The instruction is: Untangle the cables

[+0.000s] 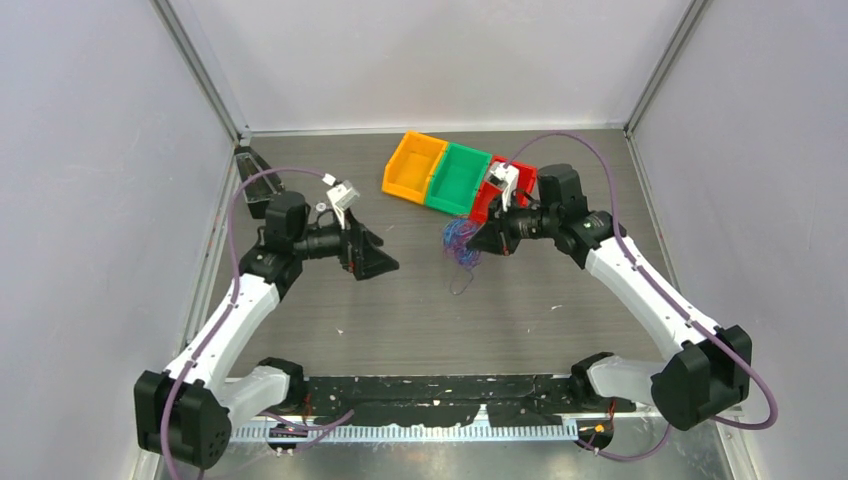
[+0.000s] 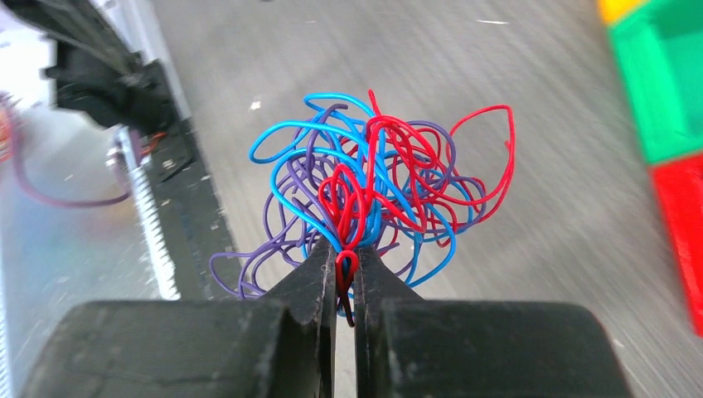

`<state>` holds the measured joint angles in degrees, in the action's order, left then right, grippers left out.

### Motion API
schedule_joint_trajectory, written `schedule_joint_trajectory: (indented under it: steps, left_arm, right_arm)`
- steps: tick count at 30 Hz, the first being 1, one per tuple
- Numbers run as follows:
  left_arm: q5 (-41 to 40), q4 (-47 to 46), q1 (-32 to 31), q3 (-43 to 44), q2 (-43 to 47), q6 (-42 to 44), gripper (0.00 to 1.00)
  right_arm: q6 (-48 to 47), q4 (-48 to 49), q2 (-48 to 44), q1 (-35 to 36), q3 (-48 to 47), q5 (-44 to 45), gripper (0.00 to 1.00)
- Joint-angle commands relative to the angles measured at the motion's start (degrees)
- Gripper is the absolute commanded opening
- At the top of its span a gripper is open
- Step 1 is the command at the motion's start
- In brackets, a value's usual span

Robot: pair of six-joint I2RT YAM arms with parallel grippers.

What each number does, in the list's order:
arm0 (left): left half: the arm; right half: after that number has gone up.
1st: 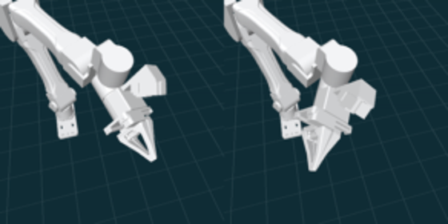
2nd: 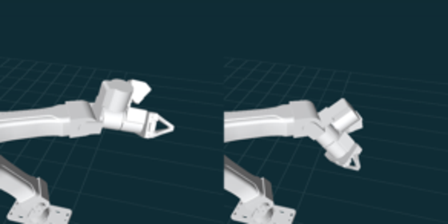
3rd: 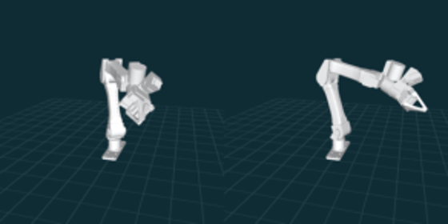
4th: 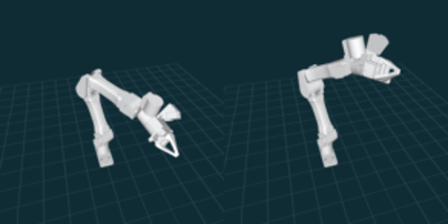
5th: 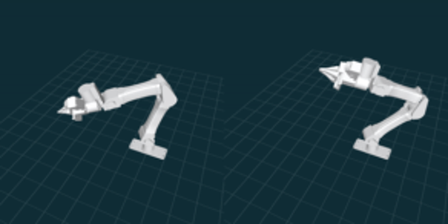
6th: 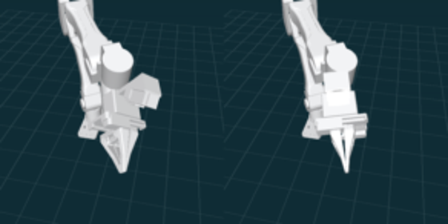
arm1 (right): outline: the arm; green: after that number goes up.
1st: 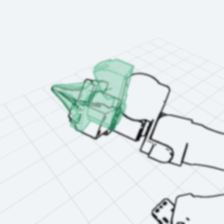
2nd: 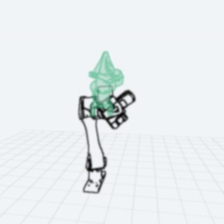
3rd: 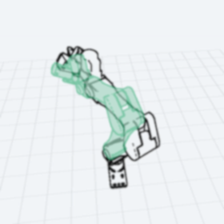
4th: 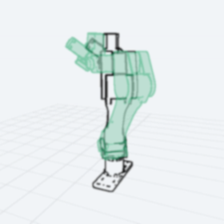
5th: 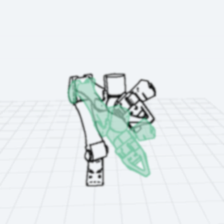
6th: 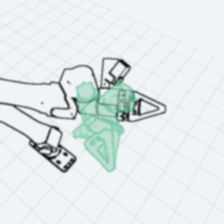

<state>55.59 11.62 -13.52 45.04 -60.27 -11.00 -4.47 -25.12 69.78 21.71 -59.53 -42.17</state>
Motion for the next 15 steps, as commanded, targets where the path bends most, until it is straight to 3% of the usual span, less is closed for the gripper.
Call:
schedule_joint_trajectory:
  steps: [1,5,9,10,11,14,15]
  left_arm:
    - [-3.5,-9.2,-7.6,2.3,-0.2,1.1,1.00]
    - [-5.2,-11.1,-15.1,5.5,-5.6,1.2,0.99]
    - [-3.8,-16.5,-19.8,6.2,-9.5,-1.7,0.99]
    - [-3.0,-16.3,-20.8,6.5,-10.1,-1.4,0.89]
    - [-1.6,-14.8,-21.3,7.3,-10.8,-0.6,0.71]
    - [0.0,-6.2,-20.3,8.7,-10.3,2.7,0.04]
    - [0.2,-5.0,-19.0,7.9,-9.1,3.4,0.00]
  right_arm:
    - [-1.5,2.1,-0.7,4.6,-1.8,-13.0,0.05]
    - [-1.2,2.0,1.5,7.7,-5.0,-21.5,0.05]
    - [-1.2,1.8,2.6,10.0,-7.8,-23.7,0.05]
    - [-1.1,1.8,2.8,10.1,-8.3,-23.9,0.05]
    - [-0.7,1.9,2.7,10.0,-8.5,-23.7,0.06]
    - [-1.8,-0.5,2.0,8.8,-8.2,-22.0,0.11]
    - [-2.6,-1.1,1.8,7.2,-7.7,-20.5,0.11]
